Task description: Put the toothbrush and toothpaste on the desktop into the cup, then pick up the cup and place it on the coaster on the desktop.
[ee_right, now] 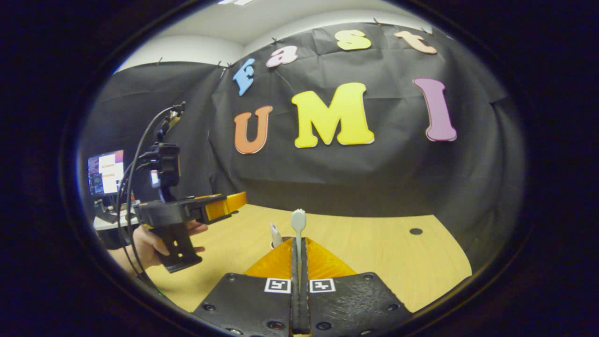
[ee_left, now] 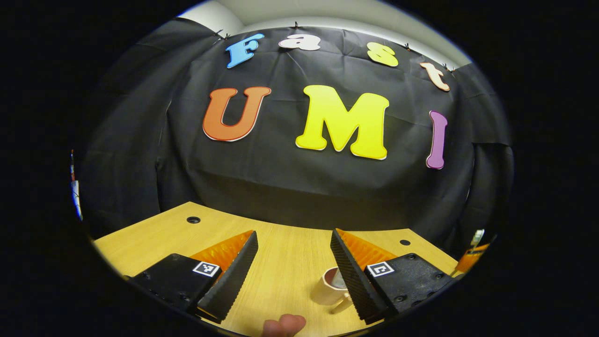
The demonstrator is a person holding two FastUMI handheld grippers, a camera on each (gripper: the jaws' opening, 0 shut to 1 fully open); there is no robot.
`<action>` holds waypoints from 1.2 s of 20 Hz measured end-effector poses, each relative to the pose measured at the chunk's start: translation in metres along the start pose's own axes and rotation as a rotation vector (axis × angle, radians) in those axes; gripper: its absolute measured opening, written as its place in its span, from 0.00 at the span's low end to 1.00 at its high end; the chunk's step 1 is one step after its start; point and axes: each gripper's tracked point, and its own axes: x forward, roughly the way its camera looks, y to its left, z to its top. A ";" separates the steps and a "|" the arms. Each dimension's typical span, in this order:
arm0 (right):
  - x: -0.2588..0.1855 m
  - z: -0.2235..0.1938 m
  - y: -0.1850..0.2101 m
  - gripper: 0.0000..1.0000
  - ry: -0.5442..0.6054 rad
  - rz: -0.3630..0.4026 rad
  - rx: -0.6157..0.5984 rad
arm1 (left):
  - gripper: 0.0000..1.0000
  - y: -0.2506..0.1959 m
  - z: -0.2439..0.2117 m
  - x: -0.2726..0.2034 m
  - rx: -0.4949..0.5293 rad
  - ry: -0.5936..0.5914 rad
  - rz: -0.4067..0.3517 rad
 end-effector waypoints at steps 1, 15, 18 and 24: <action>0.014 0.007 0.007 0.00 -0.012 0.019 0.005 | 0.98 0.009 -0.001 -0.006 0.019 -0.001 0.016; 0.155 0.019 0.018 0.00 -0.123 0.070 0.000 | 0.99 0.080 -0.014 -0.052 0.020 0.060 0.131; 0.158 0.007 0.018 0.02 -0.089 0.072 -0.020 | 0.98 0.085 -0.020 -0.050 0.018 0.077 0.142; 0.137 0.014 0.011 0.72 -0.120 0.059 -0.037 | 0.98 0.076 -0.024 -0.047 0.016 0.097 0.137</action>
